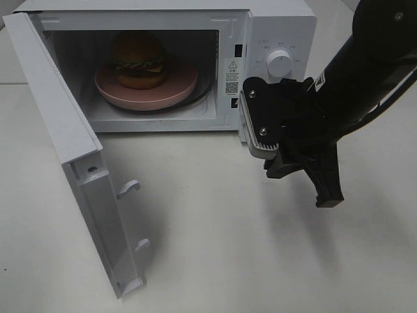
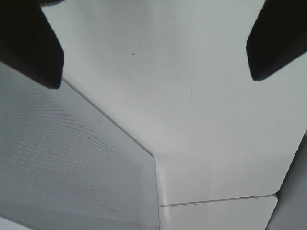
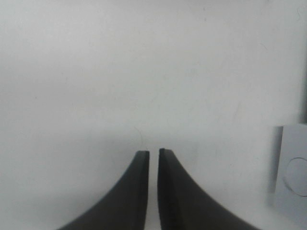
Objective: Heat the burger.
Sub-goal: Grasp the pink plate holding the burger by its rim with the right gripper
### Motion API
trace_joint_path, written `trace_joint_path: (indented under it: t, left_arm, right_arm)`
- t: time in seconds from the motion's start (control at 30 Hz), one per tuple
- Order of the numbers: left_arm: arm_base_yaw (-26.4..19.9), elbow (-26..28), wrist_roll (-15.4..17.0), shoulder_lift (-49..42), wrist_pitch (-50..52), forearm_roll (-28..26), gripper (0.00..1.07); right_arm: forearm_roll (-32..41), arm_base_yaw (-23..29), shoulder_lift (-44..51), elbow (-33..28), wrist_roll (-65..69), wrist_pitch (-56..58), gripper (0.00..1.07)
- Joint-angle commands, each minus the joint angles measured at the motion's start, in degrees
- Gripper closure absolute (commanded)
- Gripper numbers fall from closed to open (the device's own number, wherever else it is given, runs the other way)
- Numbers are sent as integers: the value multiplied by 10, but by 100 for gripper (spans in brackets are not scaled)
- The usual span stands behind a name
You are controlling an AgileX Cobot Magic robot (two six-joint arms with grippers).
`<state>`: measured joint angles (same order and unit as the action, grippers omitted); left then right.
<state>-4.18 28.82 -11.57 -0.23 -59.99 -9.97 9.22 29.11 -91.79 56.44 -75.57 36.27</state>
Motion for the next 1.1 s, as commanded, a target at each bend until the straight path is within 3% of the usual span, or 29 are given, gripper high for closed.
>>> trace_joint_path:
  t: [0.03,0.13,0.17,0.23,0.27,0.3,0.37,0.4,0.43,0.47,0.53,0.6,0.83,1.1]
  left_arm:
    - [-1,-1,1,-12,1,-3,9]
    - [-1,-1,1,-12,1,-3,9]
    - [-1,-1,1,-12,1,-3,9]
    - [-1,-1,1,-12,1,-3,9]
    - [-1,-1,1,-12,1,-3,9]
    - [-1,-1,1,-12,1,-3,9]
    - [-1,-1,1,-12,1,-3,9]
    - [-1,-1,1,-12,1,-3,9]
    - [-1,-1,1,-12,1,-3,9]
    - [-1,-1,1,-12,1,-3,9]
    - [-1,-1,1,-12,1,-3,9]
    - [-1,-1,1,-12,1,-3,9]
    - [-1,-1,1,-12,1,-3,9]
    - [-1,-1,1,-12,1,-3,9]
  right_arm:
    - [-27,-2,5,5,-44,-3,90]
    - [-51,-2,5,5,-46,-18,81]
    - [-62,-2,5,5,-46,-31,72]
    - [-68,-2,5,5,-46,-39,68]
    - [-75,-2,5,5,-46,-56,58]
    - [-75,-2,5,5,-46,-56,58]
    - [-75,-2,5,5,-45,-66,44]
    - [-75,-2,5,5,-45,-66,44]
    - [-75,-2,5,5,-37,-65,35]
    - [-75,-2,5,5,-37,-65,35]
    - [-74,-2,5,5,-15,-63,22]
    - [-74,-2,5,5,-2,-63,17]
    - [-92,18,4,24,11,-60,17]
    - [-144,55,-43,97,39,-61,19]
